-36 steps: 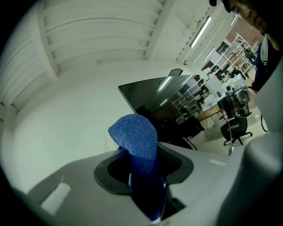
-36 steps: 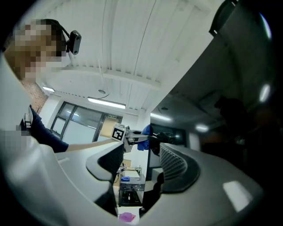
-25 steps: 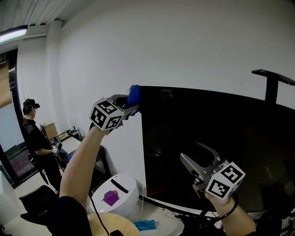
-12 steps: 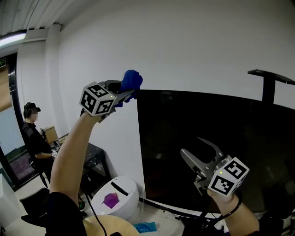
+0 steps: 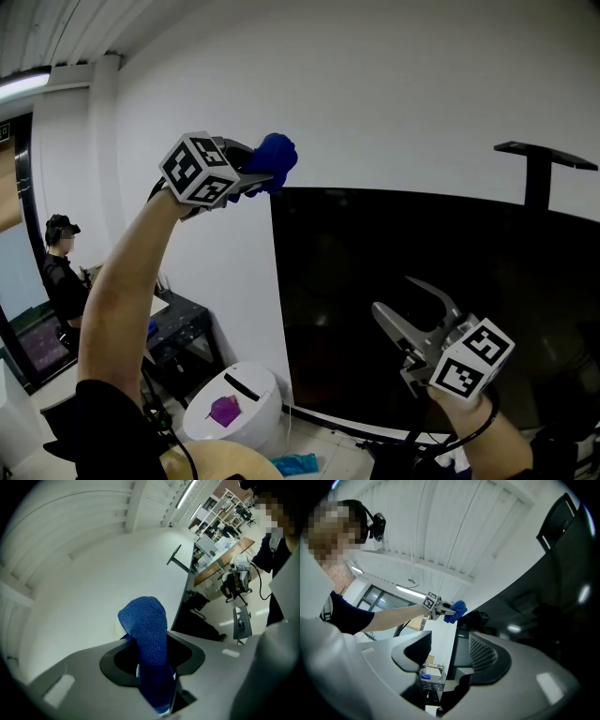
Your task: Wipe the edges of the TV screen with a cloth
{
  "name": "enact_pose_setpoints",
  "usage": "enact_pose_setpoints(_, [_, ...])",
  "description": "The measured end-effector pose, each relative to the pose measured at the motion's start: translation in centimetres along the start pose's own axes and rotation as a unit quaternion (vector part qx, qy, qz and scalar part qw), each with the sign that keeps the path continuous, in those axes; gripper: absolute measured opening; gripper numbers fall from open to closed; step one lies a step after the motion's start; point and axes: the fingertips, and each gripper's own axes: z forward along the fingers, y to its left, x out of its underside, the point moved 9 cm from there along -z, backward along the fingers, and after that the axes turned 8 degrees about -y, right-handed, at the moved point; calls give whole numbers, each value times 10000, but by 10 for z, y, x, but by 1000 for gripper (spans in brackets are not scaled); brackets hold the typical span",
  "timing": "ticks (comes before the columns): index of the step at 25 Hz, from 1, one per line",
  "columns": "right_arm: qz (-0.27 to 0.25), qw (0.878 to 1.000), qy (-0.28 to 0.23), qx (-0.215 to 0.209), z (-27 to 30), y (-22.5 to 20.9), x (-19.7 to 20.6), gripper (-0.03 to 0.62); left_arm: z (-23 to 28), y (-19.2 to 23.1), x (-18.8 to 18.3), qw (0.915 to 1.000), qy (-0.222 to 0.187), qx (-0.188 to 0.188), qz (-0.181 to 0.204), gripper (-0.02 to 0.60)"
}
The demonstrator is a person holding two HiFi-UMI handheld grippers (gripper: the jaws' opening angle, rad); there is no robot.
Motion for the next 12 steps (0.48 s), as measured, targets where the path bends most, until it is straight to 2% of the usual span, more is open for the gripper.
enact_pose_setpoints(4, [49,10000,18,22,-7,4,2,255,12,-12,-2,9993,190,334,40,135])
enact_pose_setpoints(12, [51,9999,-90,81,-28,1,-10,255,37,-28,-24,9965,505,628,241,135])
